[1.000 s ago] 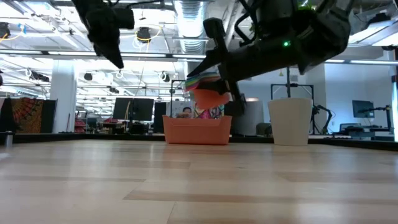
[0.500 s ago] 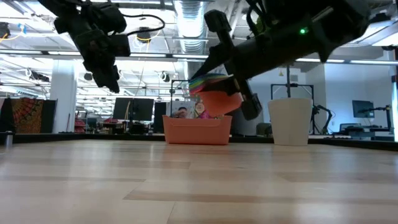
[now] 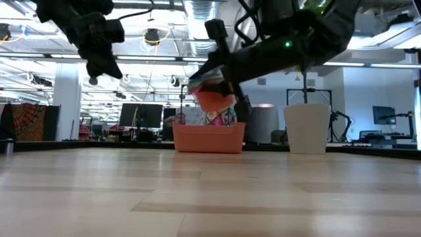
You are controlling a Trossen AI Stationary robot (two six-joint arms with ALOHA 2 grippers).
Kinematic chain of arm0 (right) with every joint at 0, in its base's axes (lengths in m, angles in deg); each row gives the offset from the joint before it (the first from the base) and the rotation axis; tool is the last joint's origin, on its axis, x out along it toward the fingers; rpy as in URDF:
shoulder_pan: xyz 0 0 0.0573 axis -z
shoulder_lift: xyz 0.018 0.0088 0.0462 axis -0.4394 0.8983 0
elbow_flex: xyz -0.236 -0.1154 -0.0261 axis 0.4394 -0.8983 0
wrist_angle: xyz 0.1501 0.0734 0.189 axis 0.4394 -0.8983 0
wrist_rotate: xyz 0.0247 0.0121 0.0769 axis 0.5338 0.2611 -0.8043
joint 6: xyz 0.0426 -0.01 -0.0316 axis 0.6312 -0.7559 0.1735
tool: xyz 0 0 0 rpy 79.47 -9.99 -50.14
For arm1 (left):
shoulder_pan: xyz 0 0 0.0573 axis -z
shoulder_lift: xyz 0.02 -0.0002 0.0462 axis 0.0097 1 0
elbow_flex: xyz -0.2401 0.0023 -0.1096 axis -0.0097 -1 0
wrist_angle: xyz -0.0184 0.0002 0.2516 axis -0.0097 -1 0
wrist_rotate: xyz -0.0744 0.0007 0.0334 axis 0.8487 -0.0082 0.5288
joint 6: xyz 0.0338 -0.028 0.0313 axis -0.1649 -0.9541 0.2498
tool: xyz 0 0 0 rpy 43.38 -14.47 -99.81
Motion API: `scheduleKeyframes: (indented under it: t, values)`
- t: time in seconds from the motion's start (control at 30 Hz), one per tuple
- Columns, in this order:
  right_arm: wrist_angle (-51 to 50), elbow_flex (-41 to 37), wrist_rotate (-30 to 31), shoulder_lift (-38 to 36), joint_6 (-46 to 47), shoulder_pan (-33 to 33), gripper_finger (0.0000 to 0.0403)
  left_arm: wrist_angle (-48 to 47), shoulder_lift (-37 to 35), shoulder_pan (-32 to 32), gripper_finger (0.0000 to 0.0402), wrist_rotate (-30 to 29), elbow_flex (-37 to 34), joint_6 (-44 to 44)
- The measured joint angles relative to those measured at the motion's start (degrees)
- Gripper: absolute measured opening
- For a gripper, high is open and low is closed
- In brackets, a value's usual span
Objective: Nest measuring cups in basket
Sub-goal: Put the nested measuring cups into the orange bin
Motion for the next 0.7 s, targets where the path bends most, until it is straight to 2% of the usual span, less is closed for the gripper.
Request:
scheduleKeyframes:
  t: [0.17, 0.23, 0.5, 0.7]
  values:
    - [-1.79, 0.0, -9.14, 0.0, -0.17, 4.51, 0.0098, -2.21, -3.66, 0.0, 0.0, -4.4, 0.0, -3.13]
    - [-1.77, 0.0, -10.89, 0.0, -0.96, 5.98, 0.0098, -3.05, -4.42, 0.0, 0.0, -5.44, 0.0, -3.67]
    - [-1.94, 0.0, -10.94, 0.05, -1.84, 4.13, 0.0098, -3.29, -4.73, 0.0, 0.0, -5.46, 0.0, -4.58]
    - [3.89, 1.05, -9.02, 5.34, 1.78, -0.46, 0.0098, 0.11, -4.03, 0.02, 0.0, -5.51, 0.02, -4.47]
